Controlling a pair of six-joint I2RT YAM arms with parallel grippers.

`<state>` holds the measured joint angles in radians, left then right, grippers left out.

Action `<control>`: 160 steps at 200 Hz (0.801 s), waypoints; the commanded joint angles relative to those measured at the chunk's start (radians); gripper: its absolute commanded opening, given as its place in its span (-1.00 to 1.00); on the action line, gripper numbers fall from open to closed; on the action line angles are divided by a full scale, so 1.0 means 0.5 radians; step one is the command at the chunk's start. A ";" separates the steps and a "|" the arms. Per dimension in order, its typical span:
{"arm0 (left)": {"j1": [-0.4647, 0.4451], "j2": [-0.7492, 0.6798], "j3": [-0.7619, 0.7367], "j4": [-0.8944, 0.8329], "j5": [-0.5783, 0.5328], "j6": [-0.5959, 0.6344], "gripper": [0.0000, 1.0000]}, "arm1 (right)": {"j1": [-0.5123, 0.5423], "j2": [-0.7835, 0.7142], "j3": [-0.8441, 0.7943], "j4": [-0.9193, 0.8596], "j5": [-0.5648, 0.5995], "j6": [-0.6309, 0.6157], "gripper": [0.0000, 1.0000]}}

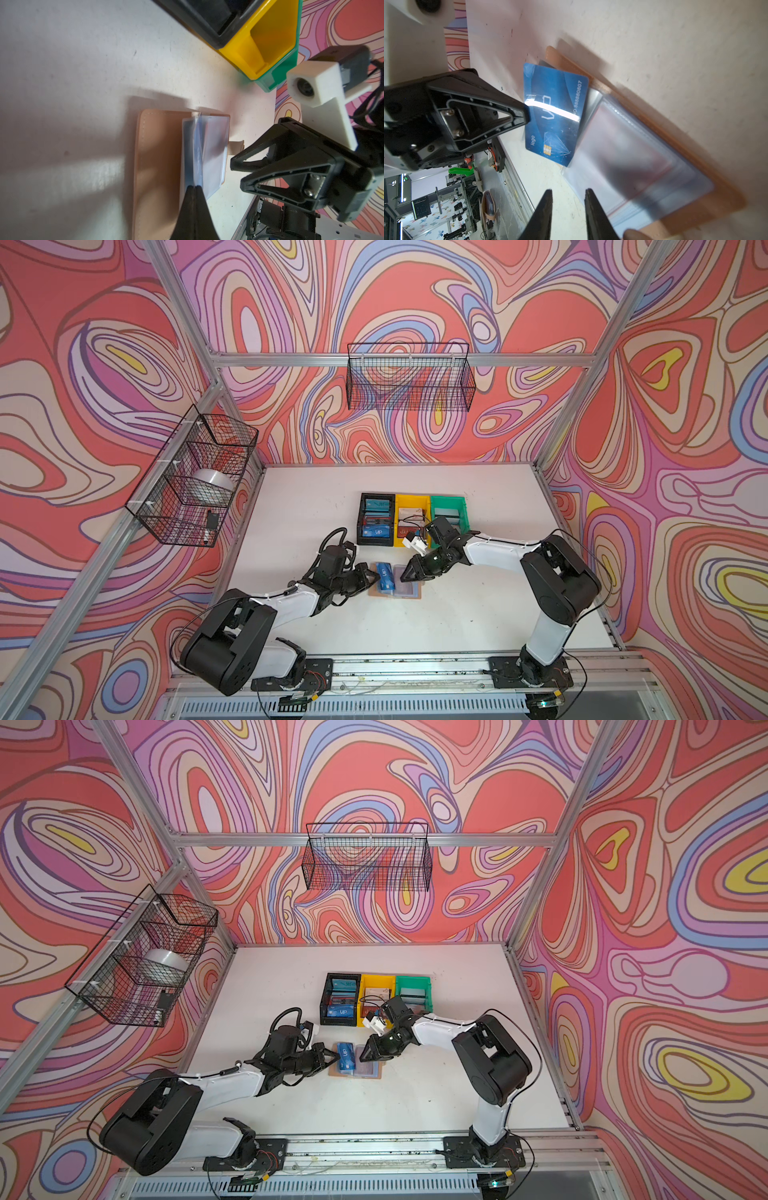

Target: Take the credit cards out of the card holder

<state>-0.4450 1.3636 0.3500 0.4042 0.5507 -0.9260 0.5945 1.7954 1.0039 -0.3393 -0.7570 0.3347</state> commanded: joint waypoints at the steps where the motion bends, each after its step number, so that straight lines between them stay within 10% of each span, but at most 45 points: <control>1: 0.012 0.050 -0.062 0.255 0.028 -0.077 -1.00 | -0.036 -0.003 0.061 -0.041 -0.116 -0.077 -0.39; 160: 0.027 0.085 -0.136 0.635 0.109 -0.218 -1.00 | -0.168 0.334 0.219 0.064 -0.468 -0.118 -0.32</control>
<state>-0.4374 1.4132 0.2905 0.6483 0.5842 -1.0183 0.5095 1.9408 1.0840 -0.3359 -0.9691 0.2699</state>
